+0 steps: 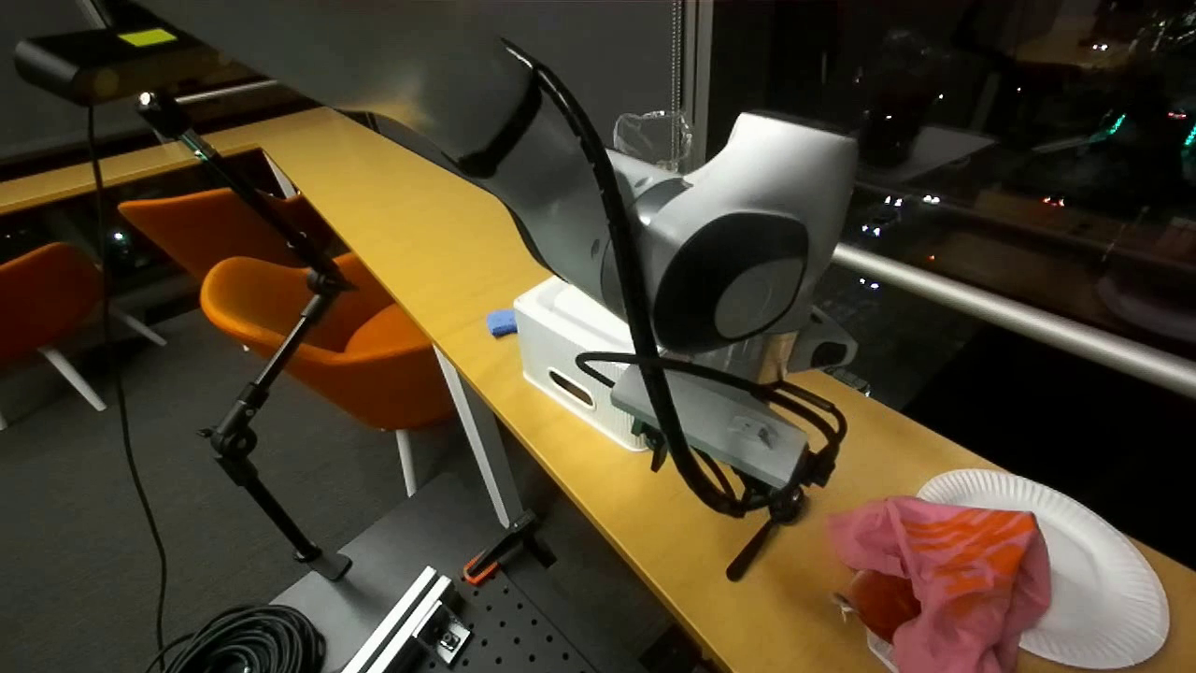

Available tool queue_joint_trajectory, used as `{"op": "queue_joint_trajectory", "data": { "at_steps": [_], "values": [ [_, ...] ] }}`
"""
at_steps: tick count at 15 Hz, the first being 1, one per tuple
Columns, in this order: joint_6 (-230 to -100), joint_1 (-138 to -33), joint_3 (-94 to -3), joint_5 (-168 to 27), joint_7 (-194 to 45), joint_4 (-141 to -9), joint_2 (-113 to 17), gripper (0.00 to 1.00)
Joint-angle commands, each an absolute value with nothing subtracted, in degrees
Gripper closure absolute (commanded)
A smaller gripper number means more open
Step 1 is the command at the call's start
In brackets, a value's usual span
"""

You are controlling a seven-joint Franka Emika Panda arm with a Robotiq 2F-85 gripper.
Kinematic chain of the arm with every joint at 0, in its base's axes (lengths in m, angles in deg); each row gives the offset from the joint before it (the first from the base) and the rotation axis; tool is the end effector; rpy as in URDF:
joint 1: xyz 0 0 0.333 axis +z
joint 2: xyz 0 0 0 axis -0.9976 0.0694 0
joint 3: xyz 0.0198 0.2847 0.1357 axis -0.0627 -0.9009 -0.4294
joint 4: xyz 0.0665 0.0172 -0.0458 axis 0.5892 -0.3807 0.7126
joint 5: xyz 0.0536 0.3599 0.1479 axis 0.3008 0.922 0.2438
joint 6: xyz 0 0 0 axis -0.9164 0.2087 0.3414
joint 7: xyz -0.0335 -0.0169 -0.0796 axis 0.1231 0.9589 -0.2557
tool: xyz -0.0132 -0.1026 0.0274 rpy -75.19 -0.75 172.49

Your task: Pick the three brown rubber bands from the table and put them in the clear rubber band bag one by one

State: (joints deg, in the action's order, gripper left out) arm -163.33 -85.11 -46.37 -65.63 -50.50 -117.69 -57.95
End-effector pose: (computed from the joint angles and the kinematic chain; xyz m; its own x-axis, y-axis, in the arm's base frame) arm 0.4893 -0.0408 0.2677 0.9625 0.2287 -0.1458 0.2212 -0.9730 -0.0658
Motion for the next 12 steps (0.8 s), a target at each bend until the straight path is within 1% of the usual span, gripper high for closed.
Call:
{"op": "queue_joint_trajectory", "data": {
  "at_steps": [1, 12],
  "values": [
    [-166.1, -85.6, -50.3, -64.6, -54.2, -108.8, -48.2, 0.00],
    [-167.7, -84.6, -51.8, -68.1, -63.7, -90.5, -30.1, 0.00]
  ]
}}
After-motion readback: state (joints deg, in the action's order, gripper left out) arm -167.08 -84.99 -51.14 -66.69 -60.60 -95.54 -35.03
